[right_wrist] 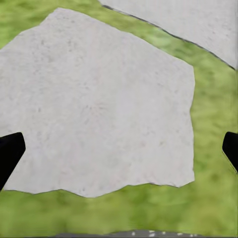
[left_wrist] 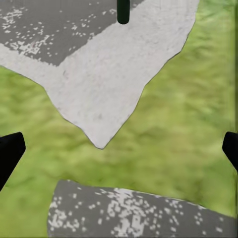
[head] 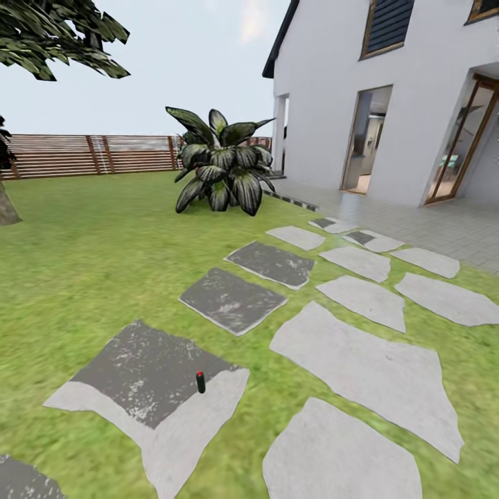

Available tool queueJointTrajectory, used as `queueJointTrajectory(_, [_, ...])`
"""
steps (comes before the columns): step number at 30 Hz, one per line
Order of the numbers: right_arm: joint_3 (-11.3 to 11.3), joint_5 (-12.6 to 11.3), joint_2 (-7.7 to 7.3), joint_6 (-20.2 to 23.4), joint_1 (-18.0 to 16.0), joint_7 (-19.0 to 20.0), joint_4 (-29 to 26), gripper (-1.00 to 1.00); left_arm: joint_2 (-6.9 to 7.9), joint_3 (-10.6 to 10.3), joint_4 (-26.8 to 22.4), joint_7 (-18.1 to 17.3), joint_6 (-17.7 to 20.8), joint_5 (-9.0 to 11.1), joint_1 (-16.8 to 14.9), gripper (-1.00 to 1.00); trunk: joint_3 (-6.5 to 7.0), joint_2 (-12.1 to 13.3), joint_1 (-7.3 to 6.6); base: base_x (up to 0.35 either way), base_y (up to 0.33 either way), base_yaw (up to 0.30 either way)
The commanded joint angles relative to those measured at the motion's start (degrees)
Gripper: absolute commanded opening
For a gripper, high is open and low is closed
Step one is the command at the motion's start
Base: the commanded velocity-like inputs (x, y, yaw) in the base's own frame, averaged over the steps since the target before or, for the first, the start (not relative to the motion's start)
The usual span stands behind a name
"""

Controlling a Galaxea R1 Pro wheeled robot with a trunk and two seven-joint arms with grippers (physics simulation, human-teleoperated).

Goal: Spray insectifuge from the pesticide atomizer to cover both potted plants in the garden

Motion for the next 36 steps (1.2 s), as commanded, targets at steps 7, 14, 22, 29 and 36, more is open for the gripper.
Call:
queueJointTrajectory(7, [0.0, 0.01, 0.01, -0.18, -0.04, -0.08, 0.06, 1.0, 0.0, 0.0, 0.04, 0.02, -0.18, 0.02, -0.04, 1.0, 0.01, -0.01, 0.03, 0.261, -0.181, 0.095])
queueJointTrajectory(14, [0.0, 0.01, 0.01, -0.18, -0.04, -0.08, 0.07, 1.0, 0.0, 0.0, 0.04, 0.02, -0.18, 0.02, -0.04, 1.0, 0.15, -0.01, 0.03, 0.218, -0.212, 0.264])
queueJointTrajectory(22, [0.0, 0.01, 0.01, -0.18, -0.04, -0.08, -0.02, 1.0, 0.0, 0.0, 0.04, 0.02, -0.18, 0.02, -0.04, 1.0, 0.16, -0.01, 0.03, 0.216, -0.214, 0.276])
queueJointTrajectory(29, [0.0, 0.01, 0.05, -0.18, -0.04, -0.08, -0.02, 1.0, 0.0, 0.0, 0.04, 0.02, -0.16, 0.02, -0.04, 1.0, 0.16, -0.01, 0.03, 0.215, -0.214, 0.278])
queueJointTrajectory(36, [0.0, 0.01, 0.08, -0.18, -0.04, -0.08, -0.02, 1.0, 0.03, 0.0, 0.04, 0.02, -0.18, 0.02, -0.04, 1.0, 0.16, -0.01, 0.03, 0.185, -0.231, 0.277])
